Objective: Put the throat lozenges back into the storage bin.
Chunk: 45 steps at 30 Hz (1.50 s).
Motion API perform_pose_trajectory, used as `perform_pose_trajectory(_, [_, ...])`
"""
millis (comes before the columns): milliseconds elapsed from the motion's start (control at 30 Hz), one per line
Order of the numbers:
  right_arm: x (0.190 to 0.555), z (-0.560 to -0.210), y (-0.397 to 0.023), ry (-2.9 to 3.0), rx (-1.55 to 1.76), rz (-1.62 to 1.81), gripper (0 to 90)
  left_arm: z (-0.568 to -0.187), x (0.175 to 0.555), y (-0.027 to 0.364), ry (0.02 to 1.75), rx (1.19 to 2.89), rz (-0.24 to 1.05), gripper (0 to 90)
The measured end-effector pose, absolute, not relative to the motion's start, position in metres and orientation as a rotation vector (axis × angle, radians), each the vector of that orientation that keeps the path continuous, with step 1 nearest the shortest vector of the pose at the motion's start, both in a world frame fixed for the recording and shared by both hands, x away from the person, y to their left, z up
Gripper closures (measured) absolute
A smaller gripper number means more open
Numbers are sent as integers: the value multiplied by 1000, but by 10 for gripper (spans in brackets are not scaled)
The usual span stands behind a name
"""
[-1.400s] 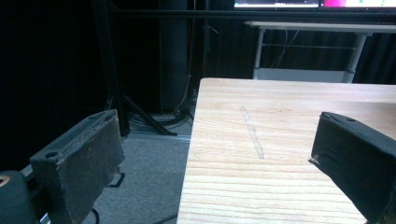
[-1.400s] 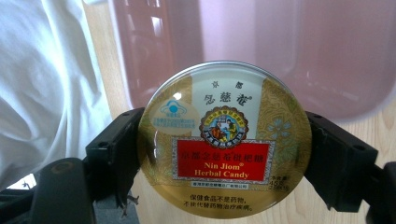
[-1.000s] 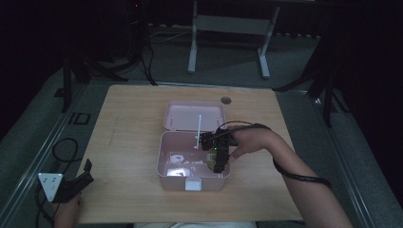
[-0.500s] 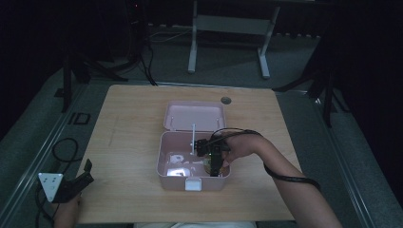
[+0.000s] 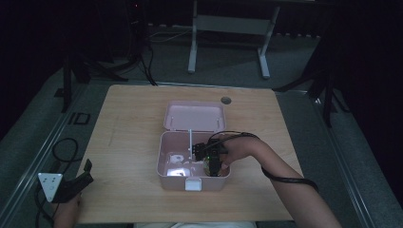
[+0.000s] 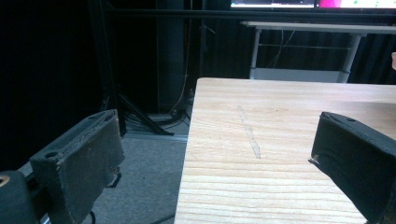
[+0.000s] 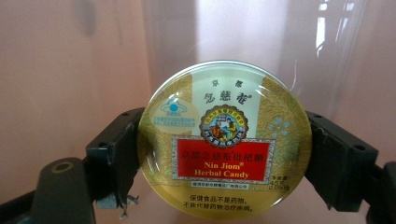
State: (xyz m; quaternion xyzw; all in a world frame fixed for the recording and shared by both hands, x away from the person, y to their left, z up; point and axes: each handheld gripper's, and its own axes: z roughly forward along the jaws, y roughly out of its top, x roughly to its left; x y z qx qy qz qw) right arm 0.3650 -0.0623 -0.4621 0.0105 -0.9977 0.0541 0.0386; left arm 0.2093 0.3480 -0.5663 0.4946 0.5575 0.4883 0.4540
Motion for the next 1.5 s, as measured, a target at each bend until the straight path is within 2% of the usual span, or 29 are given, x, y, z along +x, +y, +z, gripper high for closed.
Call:
perform_pose_trajectory(567, [371,-462,-60,-3059,-34,177,176,-566,209,348,1375,1221,1204,25])
perform_pose_trajectory(833, [371,-437,-67,-3091,-55,23,183,-566,210,348,1375,1222,1206,25])
perform_pose_trajectory(1033, [372,-409,-85,-3101,-96,-153,176,-566,210,347,1377,1223,1208,25])
perform_pose_trajectory(1133, [372,-395,-100,-3102,-133,-248,119,-566,210,347,1378,1225,1209,25])
perform_pose_trajectory(1200, [373,-388,-110,-3090,-133,-315,118,-566,210,347,1378,1224,1210,25])
perform_pose_trajectory(1500, [380,-372,-160,-3145,-318,-574,114,-566,209,347,1377,1223,1212,25])
